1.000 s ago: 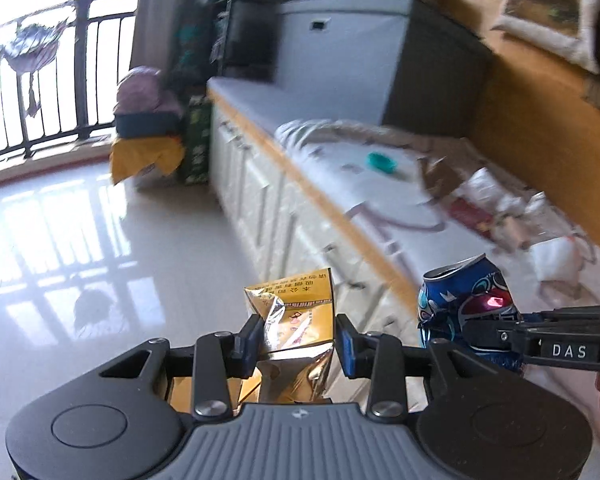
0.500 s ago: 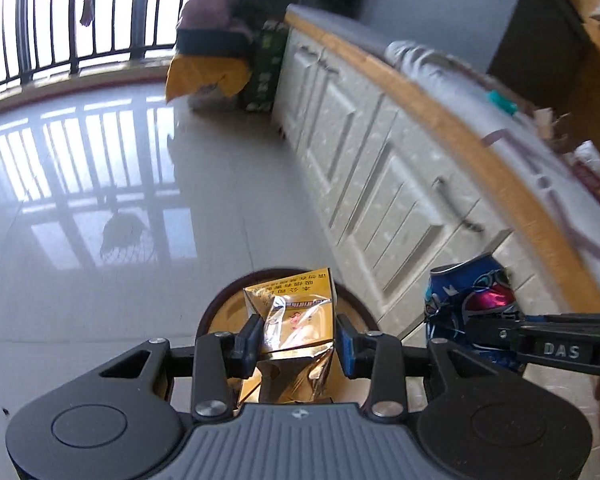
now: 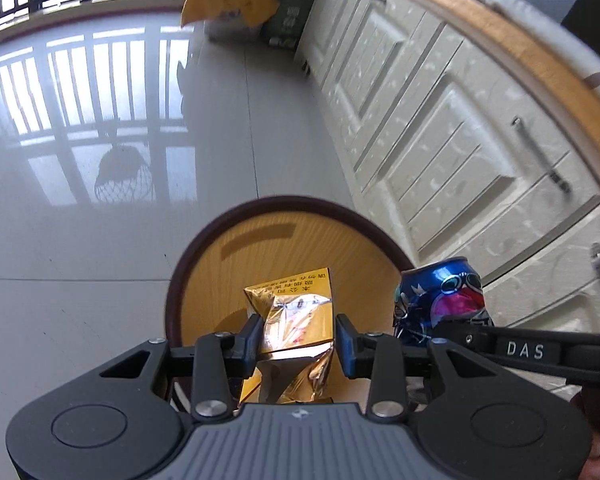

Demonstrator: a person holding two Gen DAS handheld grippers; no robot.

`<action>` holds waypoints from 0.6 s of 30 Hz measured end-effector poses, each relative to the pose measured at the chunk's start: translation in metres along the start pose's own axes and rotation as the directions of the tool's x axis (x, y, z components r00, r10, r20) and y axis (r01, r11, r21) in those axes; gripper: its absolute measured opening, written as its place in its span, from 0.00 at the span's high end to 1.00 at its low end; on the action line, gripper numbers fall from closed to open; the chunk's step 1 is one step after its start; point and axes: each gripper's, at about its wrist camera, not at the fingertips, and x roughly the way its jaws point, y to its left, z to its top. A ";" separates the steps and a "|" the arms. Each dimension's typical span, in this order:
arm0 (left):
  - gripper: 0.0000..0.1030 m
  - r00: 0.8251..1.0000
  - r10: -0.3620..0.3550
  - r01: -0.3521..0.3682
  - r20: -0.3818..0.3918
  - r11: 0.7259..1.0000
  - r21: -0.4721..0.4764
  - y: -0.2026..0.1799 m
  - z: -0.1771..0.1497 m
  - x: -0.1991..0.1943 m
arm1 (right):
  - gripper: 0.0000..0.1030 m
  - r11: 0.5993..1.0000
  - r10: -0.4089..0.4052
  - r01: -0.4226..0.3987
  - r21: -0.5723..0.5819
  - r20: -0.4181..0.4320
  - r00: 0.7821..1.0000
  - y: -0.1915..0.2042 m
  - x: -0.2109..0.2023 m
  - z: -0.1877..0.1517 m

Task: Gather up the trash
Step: 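Carry the yellow box and Pepsi can in both grippers over the wastebasket, then open the left gripper to drop the yellow box while the right gripper releases the Pepsi can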

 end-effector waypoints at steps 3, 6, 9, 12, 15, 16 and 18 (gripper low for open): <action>0.62 1.000 -0.003 0.003 -0.023 1.000 -0.018 0.002 -0.002 0.015 | 0.72 1.000 -0.014 0.014 0.000 -0.030 0.999 -0.002 0.016 -0.003; 0.62 0.999 -0.009 0.007 -0.045 0.999 -0.042 0.005 -0.005 0.028 | 0.72 1.000 -0.016 0.015 -0.011 -0.050 0.999 -0.002 0.028 -0.003; 0.62 0.998 -0.028 0.021 -0.065 0.994 -0.109 0.012 -0.006 0.040 | 0.72 1.000 -0.014 0.012 -0.029 -0.061 0.998 0.002 0.038 -0.001; 0.62 0.996 -0.038 0.025 -0.081 0.987 -0.160 0.017 -0.006 0.050 | 0.72 0.999 -0.015 0.012 -0.039 -0.071 0.997 0.004 0.042 -0.003; 0.62 0.993 -0.056 0.038 -0.102 0.985 -0.171 0.015 -0.007 0.057 | 0.72 0.999 -0.019 0.016 -0.049 -0.072 0.997 0.005 0.044 -0.002; 0.62 0.991 -0.067 0.047 -0.112 0.984 -0.173 0.015 -0.008 0.059 | 0.72 0.999 -0.023 0.020 -0.051 -0.069 0.997 0.004 0.044 -0.001; 0.61 0.987 -0.081 0.056 -0.136 0.983 -0.173 0.012 -0.010 0.064 | 0.72 0.997 -0.038 0.035 -0.063 -0.054 0.998 0.005 0.041 0.001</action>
